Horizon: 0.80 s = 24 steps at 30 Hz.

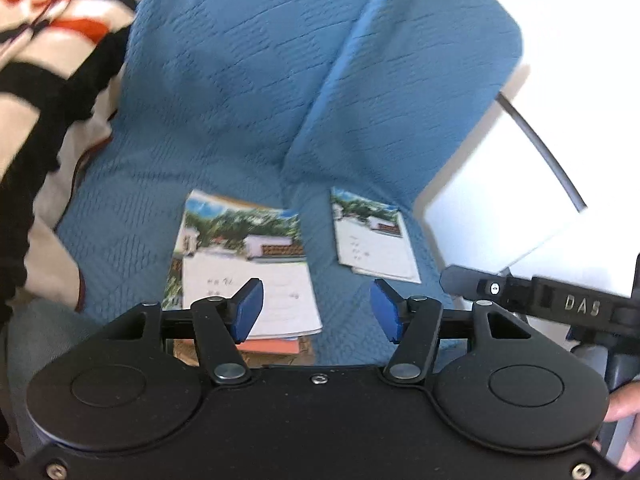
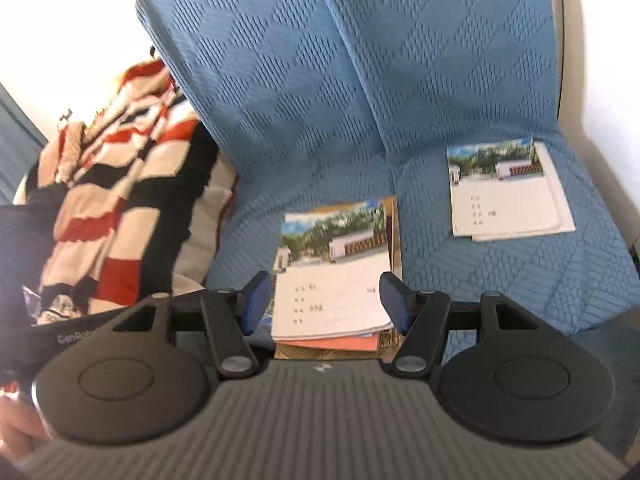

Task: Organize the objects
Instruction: 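Raise both open grippers away from the book stack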

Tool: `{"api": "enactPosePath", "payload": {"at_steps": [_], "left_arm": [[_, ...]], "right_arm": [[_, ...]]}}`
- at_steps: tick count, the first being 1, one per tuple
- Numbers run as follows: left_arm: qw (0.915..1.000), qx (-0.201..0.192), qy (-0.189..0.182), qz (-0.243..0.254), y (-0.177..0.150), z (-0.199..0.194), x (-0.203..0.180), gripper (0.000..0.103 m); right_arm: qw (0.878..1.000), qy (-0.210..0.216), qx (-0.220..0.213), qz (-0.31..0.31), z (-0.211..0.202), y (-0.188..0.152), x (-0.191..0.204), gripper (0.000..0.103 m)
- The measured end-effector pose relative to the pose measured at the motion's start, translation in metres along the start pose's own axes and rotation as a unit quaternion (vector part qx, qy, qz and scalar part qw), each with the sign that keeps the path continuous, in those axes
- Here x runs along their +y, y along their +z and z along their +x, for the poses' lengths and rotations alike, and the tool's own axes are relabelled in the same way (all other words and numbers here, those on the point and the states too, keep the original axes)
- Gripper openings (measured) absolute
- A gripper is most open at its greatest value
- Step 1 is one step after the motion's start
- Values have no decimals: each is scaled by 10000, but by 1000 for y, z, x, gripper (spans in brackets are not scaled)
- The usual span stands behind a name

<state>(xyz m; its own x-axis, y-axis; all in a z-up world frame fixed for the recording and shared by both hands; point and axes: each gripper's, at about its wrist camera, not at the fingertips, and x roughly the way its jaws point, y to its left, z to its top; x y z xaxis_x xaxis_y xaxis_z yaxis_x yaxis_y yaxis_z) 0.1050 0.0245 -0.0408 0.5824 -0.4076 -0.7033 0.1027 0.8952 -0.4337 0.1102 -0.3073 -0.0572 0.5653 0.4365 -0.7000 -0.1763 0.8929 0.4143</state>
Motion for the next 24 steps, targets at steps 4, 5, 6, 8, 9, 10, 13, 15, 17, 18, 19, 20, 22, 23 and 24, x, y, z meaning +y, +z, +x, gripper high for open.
{"api": "enactPosePath", "payload": {"at_steps": [4, 5, 6, 8, 9, 10, 13, 15, 17, 18, 19, 20, 22, 23, 24], "left_arm": [[9994, -193, -27, 292, 0, -12, -23, 63], [9992, -208, -75, 335, 1, -14, -28, 63], [9989, -244, -109, 398, 1, -18, -33, 63], [9983, -344, -112, 453, 0, -24, -42, 68], [9982, -379, -123, 458, -1, -27, -46, 73], [9979, -414, -153, 472, -2, -31, -50, 75], [9974, -481, -205, 493, -7, -38, -60, 80], [9971, -499, -261, 517, -12, -40, -65, 82], [9969, -516, -294, 513, -15, -43, -70, 83], [9967, -522, -310, 530, -17, -44, -73, 84], [9966, -524, -325, 547, -19, -45, -75, 84], [9964, -528, -348, 571, -21, -47, -78, 85], [9960, -537, -382, 611, -25, -49, -84, 87], [9957, -549, -375, 637, -27, -51, -87, 87], [9956, -568, -365, 651, -28, -52, -91, 87]], "right_arm": [[9996, 85, -276, 8, -27, -1, -3, 65], [9995, 57, -313, 1, -31, -2, -4, 65], [9993, 28, -362, -5, -37, -3, -6, 65], [9989, 5, -466, 8, -47, -6, -11, 65], [9987, -15, -507, 35, -52, -8, -14, 65], [9984, -43, -552, 68, -57, -11, -17, 65], [9973, -163, -705, 102, -72, -20, -22, 65], [9965, -270, -786, 117, -81, -26, -25, 65], [9958, -313, -854, 99, -88, -32, -26, 65], [9952, -379, -901, 88, -92, -35, -26, 65], [9946, -446, -935, 77, -95, -37, -27, 65], [9941, -487, -968, 59, -98, -40, -27, 65], [9930, -552, -1040, 39, -105, -45, -27, 66], [9927, -559, -1066, 49, -107, -48, -28, 68], [9924, -544, -1103, 66, -110, -51, -29, 68]]}}
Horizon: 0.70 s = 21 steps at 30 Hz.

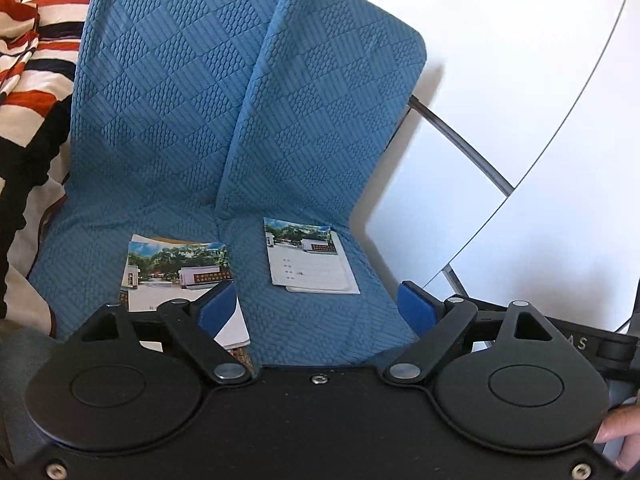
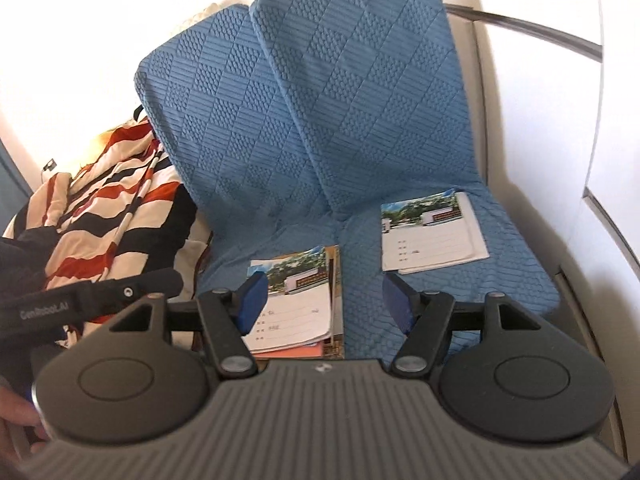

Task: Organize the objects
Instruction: 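Raise both open grippers away from the book stack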

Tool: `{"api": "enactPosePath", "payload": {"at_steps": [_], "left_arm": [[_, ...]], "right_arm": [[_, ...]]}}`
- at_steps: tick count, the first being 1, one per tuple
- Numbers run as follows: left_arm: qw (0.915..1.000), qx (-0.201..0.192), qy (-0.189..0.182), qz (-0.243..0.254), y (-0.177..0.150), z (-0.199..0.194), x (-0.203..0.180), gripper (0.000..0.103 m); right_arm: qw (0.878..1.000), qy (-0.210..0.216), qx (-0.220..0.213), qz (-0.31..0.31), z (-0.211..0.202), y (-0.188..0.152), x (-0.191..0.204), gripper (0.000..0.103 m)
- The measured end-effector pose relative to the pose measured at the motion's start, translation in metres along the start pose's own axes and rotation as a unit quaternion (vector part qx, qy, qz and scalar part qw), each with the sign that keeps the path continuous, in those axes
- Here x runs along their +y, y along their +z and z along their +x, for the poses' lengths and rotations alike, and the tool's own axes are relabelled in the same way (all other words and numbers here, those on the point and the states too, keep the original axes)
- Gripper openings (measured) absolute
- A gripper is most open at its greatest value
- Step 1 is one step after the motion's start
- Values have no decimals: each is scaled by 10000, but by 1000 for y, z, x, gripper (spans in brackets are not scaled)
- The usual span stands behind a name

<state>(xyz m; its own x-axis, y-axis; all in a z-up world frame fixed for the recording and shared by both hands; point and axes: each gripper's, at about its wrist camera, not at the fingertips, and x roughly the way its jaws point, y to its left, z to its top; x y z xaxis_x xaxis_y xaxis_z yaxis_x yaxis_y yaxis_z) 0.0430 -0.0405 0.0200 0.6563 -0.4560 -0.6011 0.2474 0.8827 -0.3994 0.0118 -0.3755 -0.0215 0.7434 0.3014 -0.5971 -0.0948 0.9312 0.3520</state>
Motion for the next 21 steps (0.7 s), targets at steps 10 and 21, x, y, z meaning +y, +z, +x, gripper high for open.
{"api": "enactPosePath", "payload": {"at_steps": [10, 21], "left_arm": [[9996, -12, -167, 222, -11, -1, -20, 94], [9997, 17, -119, 213, -15, 46, -13, 102]], "right_arm": [[9988, -75, -363, 319, -17, -20, -16, 77], [9955, -329, -408, 784, 14, -30, -48, 92]]}}
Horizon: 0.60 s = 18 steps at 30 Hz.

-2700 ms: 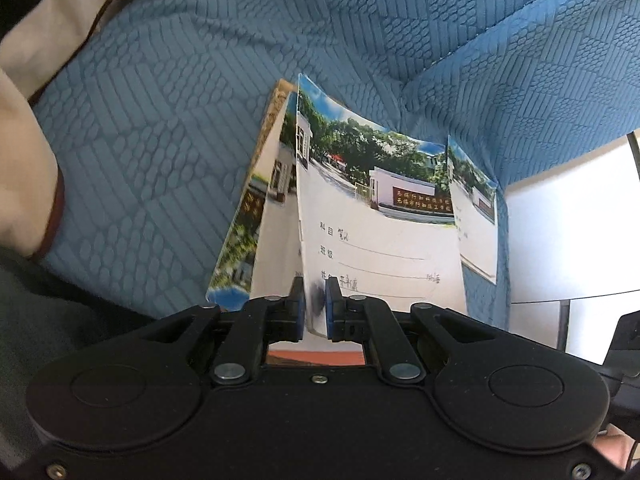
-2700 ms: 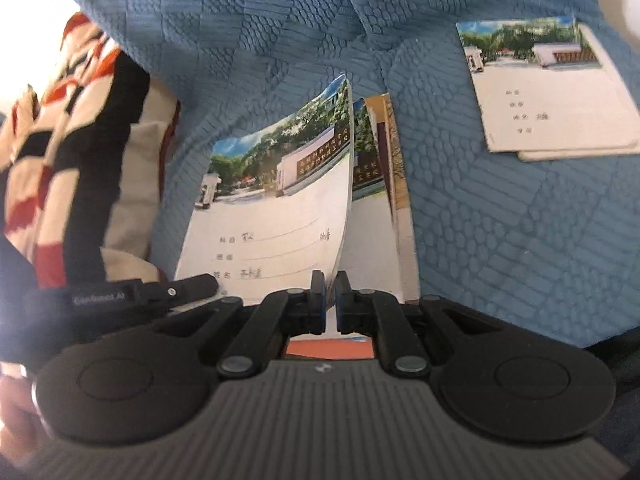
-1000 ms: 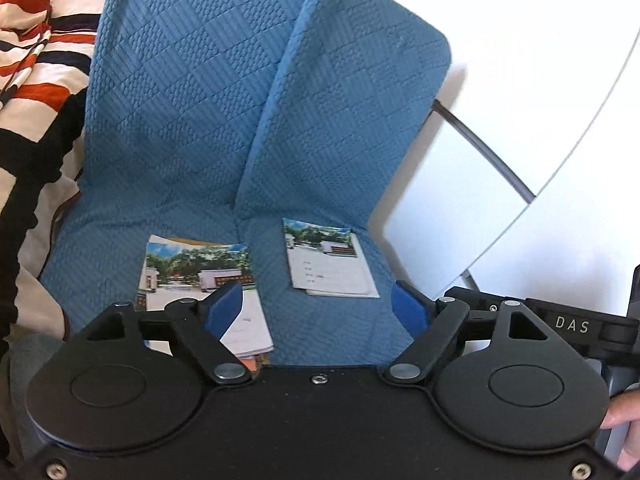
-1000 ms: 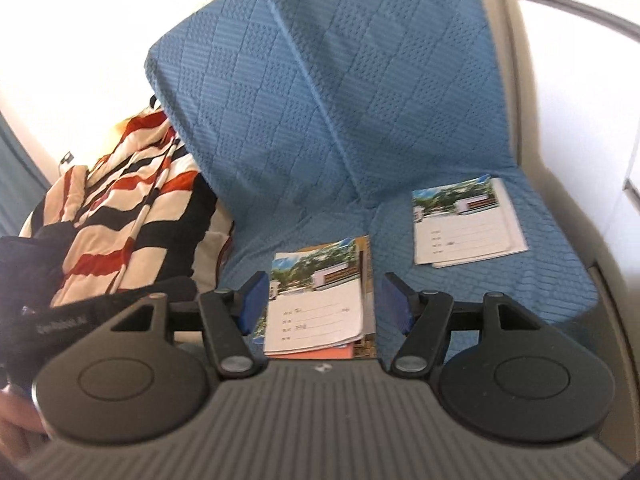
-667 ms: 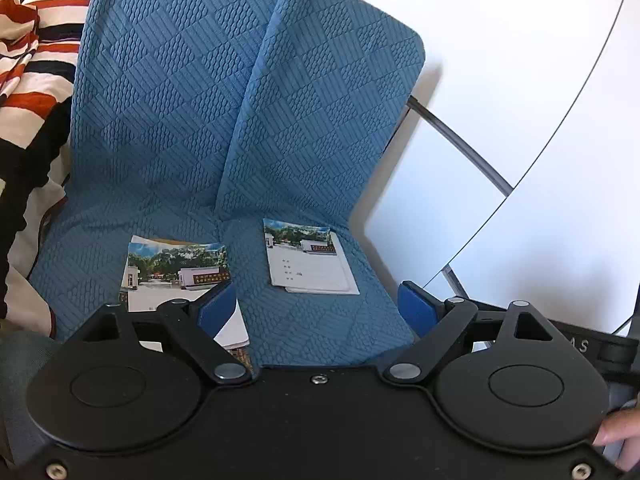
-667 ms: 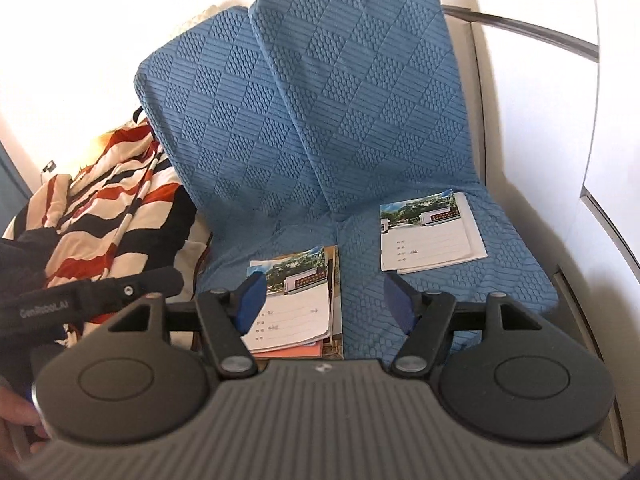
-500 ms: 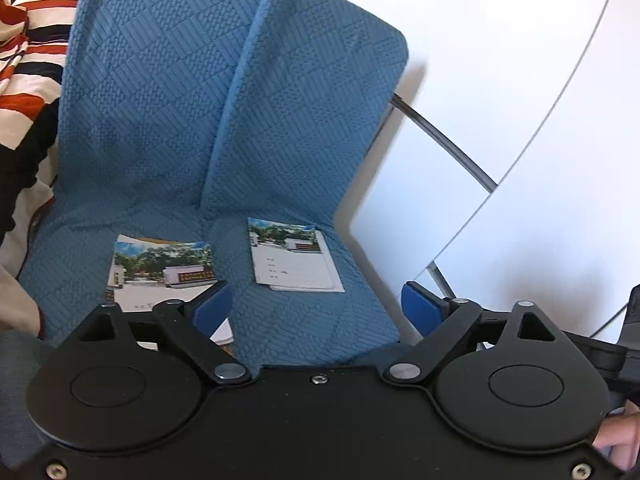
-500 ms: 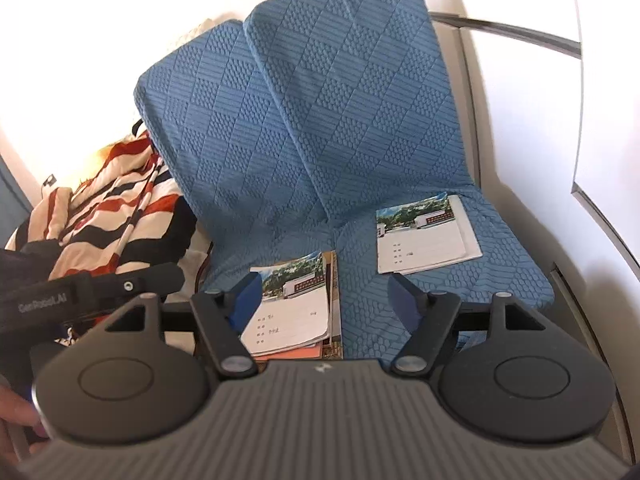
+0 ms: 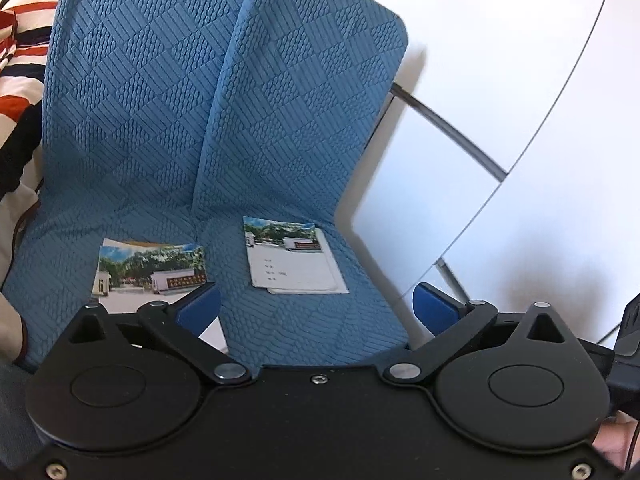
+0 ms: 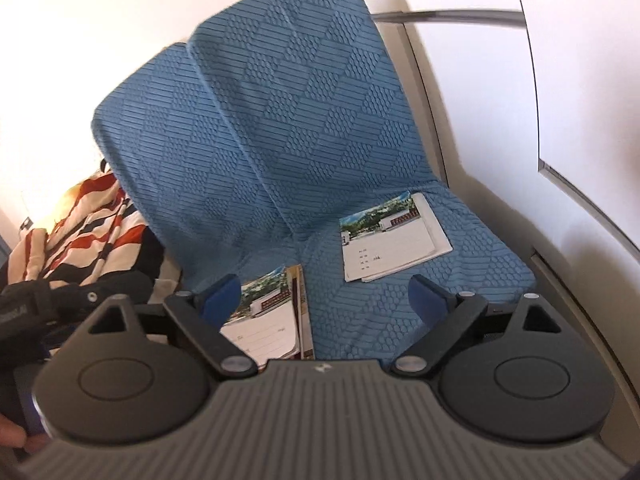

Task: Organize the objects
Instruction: 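Raise both open grippers away from the book stack, then move both grippers down toward the last postcard pile on the seat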

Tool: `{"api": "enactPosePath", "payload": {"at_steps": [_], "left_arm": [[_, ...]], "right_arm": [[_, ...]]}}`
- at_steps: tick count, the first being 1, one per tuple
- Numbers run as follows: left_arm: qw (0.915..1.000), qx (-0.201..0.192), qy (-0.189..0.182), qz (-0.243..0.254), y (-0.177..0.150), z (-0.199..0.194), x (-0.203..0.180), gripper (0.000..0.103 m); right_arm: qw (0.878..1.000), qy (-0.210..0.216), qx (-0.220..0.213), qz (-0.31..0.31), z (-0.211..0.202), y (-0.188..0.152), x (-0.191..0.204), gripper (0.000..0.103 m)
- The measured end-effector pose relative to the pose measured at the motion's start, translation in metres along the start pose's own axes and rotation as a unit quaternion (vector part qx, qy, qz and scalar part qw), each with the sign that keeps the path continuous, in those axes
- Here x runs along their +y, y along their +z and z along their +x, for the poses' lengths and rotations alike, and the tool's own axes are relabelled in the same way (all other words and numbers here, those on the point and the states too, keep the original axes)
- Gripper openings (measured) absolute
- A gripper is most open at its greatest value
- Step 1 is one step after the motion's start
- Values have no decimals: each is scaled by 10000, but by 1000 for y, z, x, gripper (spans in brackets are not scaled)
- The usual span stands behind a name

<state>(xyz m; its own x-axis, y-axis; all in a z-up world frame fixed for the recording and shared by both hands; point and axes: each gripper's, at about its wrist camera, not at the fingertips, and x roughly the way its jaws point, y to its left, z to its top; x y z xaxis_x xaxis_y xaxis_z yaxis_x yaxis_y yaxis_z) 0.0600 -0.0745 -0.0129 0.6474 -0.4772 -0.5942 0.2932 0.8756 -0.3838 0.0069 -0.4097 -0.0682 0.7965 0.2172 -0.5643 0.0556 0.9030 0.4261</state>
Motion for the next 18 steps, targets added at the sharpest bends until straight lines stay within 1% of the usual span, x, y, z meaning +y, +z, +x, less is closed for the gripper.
{"api": "enactPosePath", "payload": {"at_steps": [3, 9, 18], "left_arm": [[10000, 58, -19, -43, -1, 22, 13, 102], [9998, 122, -91, -85, -5, 70, 42, 102], [9990, 320, -176, -247, -2, 141, 83, 102]], "right_arm": [[9999, -39, 78, 57, 21, -3, -5, 92], [10000, -87, 25, 22, 63, -9, -12, 92], [9992, -353, 146, 126, 124, -17, -26, 92]]}}
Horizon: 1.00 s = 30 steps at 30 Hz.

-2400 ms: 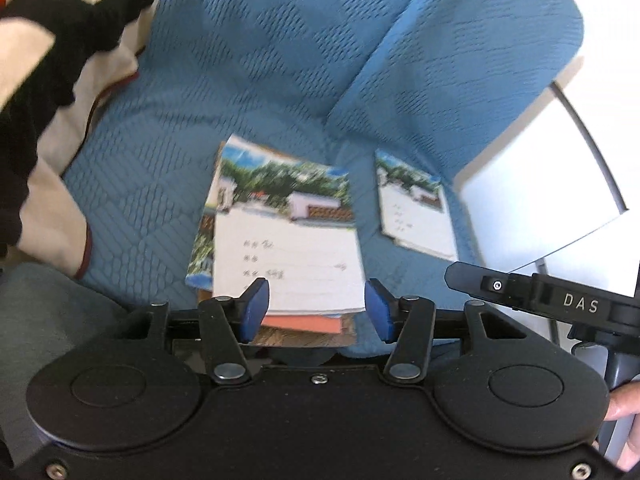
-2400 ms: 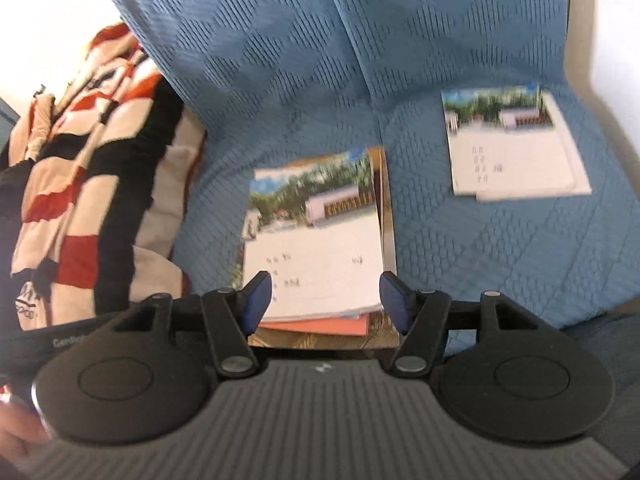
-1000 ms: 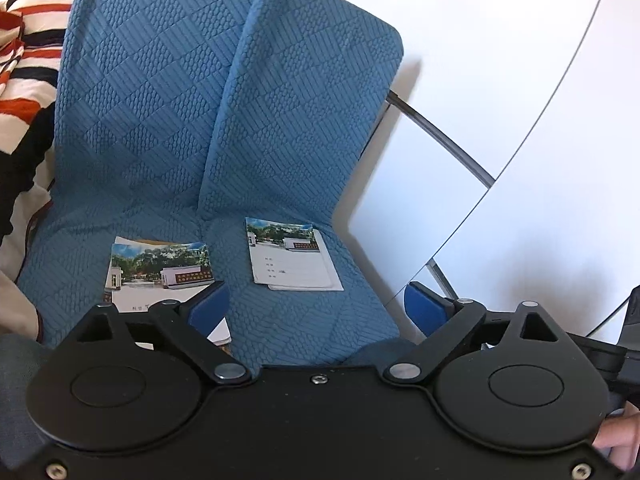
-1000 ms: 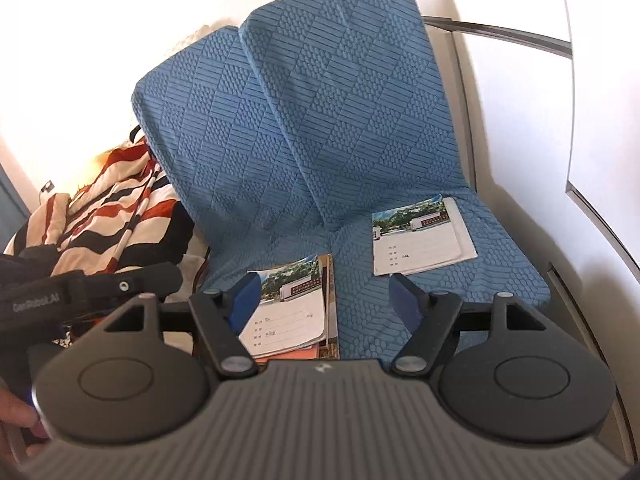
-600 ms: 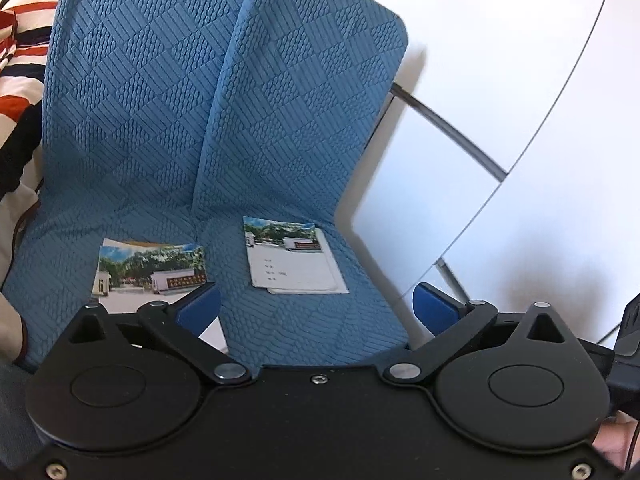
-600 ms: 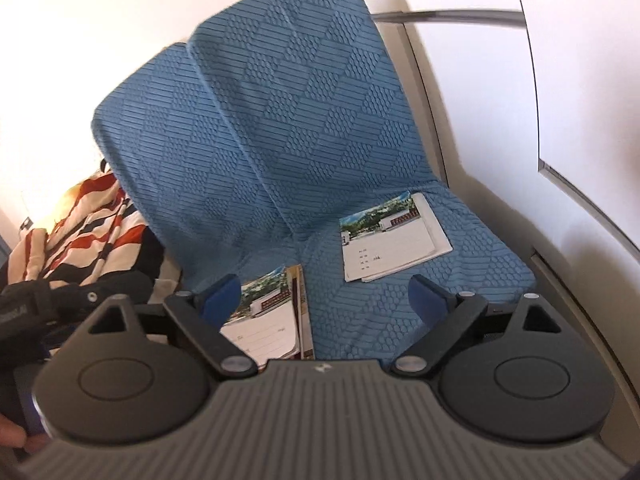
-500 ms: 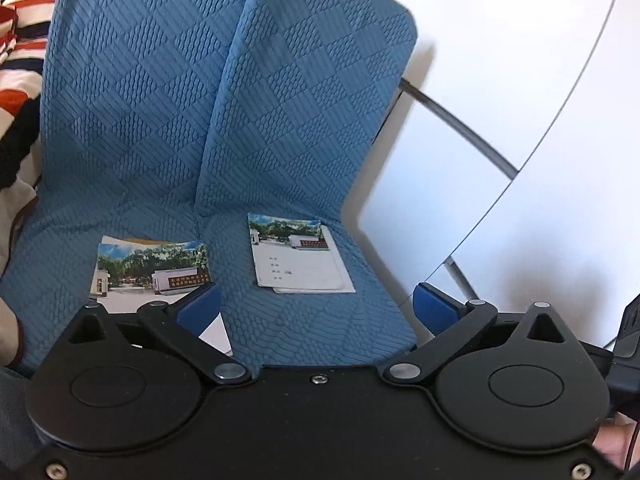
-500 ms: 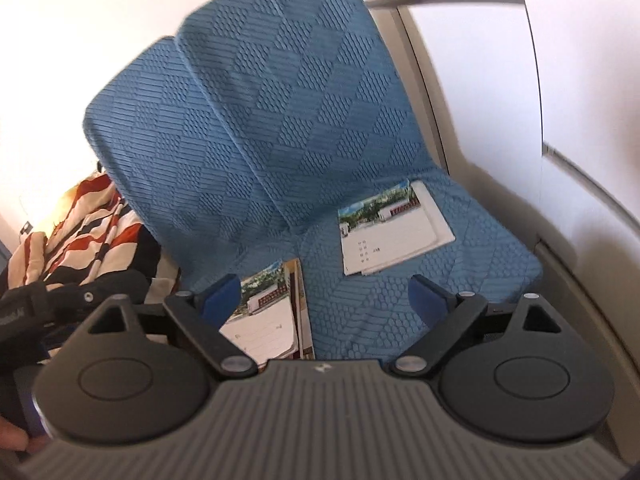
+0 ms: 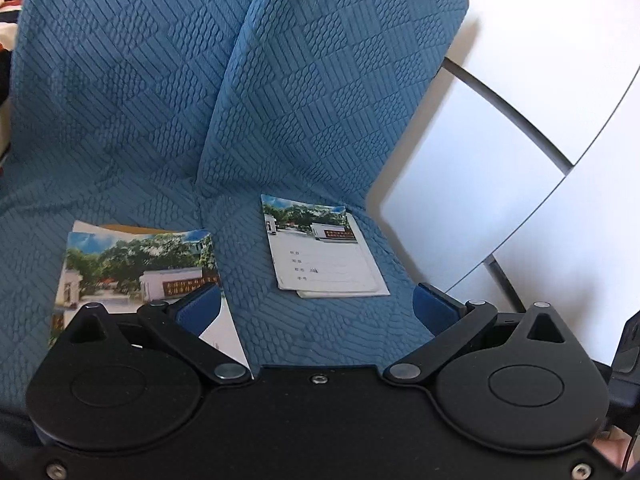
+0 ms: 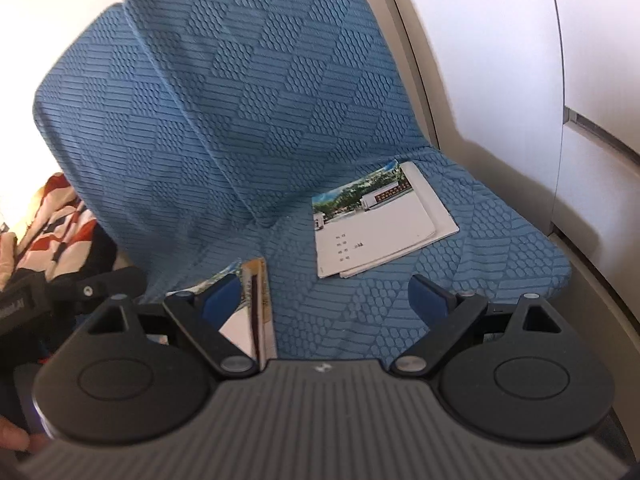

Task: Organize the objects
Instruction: 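Move both grippers down toward the last postcard pile on the seat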

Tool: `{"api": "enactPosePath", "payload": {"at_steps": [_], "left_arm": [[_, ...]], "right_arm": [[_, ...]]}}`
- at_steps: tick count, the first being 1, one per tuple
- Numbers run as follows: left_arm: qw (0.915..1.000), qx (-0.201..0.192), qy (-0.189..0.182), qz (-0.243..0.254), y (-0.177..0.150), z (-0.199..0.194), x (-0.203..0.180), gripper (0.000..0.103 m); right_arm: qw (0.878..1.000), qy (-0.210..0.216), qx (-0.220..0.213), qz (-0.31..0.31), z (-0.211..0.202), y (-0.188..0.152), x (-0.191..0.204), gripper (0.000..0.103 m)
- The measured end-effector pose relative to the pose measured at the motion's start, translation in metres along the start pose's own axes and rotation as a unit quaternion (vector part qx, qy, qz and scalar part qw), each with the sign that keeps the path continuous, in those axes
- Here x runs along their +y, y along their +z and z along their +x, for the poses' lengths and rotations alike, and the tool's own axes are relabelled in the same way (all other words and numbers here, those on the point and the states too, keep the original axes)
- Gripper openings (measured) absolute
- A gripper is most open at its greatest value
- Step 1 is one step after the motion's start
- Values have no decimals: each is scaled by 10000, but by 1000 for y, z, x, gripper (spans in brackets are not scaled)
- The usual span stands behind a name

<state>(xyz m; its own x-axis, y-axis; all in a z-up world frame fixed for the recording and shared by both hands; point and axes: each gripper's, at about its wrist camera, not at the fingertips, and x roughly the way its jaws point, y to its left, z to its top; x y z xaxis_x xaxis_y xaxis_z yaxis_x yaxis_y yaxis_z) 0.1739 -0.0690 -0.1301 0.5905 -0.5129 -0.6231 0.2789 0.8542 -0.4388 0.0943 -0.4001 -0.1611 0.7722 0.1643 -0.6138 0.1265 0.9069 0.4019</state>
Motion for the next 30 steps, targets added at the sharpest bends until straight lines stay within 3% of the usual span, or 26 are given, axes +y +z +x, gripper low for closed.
{"api": "enactPosePath", "payload": {"at_steps": [10, 20, 24, 30], "left_arm": [[9998, 110, -85, -133, 17, 58, 16, 102], [9987, 307, -275, -303, 39, 112, 31, 101], [9938, 719, -357, -767, 43, 141, 48, 87], [9875, 1117, -412, -1032, 42, 179, 57, 67]], "right_arm": [[9997, -201, -68, 100, 41, 9, -4, 92], [9955, -22, 19, 944, 89, 20, -26, 92], [9897, 89, 196, 1416, 111, 24, -34, 92], [9776, 129, 356, 2071, 142, 36, -56, 91]]}}
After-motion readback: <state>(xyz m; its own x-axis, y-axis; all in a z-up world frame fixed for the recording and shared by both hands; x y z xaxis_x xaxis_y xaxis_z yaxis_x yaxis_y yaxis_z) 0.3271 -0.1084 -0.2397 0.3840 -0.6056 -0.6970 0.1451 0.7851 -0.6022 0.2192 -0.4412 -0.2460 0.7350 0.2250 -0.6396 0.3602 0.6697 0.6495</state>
